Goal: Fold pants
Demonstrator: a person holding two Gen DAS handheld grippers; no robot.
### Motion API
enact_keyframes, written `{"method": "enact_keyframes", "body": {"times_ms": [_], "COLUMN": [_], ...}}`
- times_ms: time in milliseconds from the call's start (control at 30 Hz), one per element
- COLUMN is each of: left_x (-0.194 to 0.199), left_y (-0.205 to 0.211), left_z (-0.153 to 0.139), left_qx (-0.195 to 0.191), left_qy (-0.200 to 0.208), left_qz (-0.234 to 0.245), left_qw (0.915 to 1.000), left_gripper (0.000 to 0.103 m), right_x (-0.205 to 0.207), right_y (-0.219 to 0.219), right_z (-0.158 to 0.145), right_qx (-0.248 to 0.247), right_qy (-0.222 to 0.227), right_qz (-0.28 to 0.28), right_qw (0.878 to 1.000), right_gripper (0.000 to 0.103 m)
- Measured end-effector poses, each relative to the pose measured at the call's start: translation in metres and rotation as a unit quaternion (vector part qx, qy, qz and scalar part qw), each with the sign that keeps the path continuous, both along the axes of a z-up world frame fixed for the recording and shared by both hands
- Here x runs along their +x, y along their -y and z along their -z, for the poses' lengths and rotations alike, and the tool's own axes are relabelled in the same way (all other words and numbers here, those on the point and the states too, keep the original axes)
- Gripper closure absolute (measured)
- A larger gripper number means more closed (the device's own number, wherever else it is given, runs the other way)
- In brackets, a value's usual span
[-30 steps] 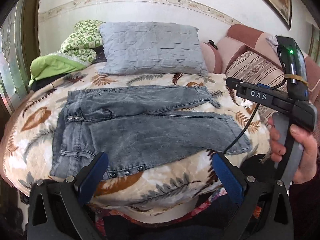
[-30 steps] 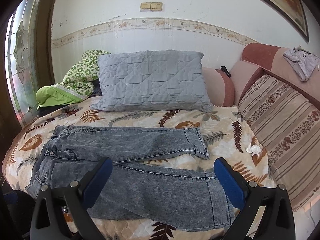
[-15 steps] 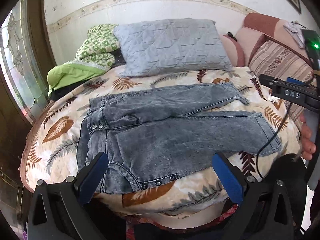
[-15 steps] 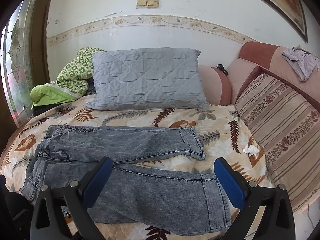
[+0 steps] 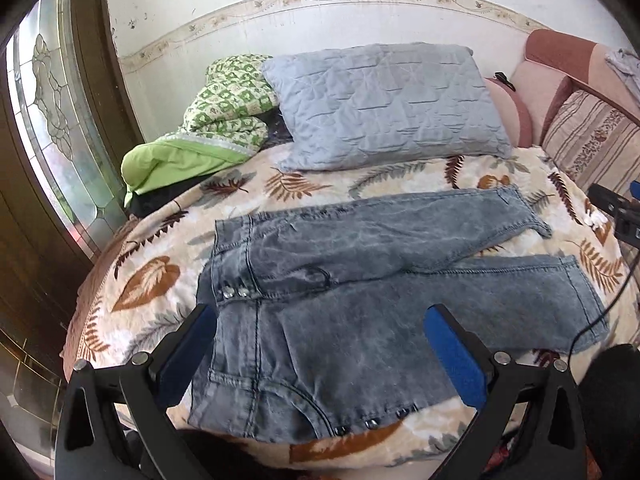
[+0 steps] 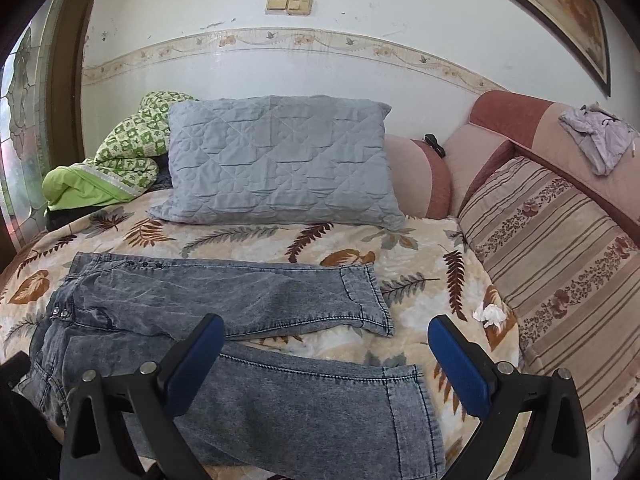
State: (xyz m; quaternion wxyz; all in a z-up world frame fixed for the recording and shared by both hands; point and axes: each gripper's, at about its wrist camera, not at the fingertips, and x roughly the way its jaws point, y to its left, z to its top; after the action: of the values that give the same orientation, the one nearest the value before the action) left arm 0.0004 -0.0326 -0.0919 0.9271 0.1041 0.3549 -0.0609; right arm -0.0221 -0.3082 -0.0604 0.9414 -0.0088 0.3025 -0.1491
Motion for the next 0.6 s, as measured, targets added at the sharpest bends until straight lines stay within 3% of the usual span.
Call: {"method": "enact_keyframes", "body": {"times_ms": [133, 600], "left_x": [0.028, 0.111], "left_y": [0.0, -0.004], "left_z": [0.004, 0.017], "left_qx": [0.021, 0.036], "left_qy": [0.001, -0.004], "left_qz": [-0.012, -0.039], "left_qw": [0.9997, 0.9986], "left_gripper": [0.0, 0.0], "right_x": [0.012, 0.075], "right_y": [0.004, 0.027], "right_z": [0.005, 0.035], "right_qx": [-0.009, -0.038], "right_qy": [-0.008, -0.053], "right_qz": [0.004, 0.013], "right_qw": [1.0, 0.998], "right_gripper": [0.0, 0.0]}}
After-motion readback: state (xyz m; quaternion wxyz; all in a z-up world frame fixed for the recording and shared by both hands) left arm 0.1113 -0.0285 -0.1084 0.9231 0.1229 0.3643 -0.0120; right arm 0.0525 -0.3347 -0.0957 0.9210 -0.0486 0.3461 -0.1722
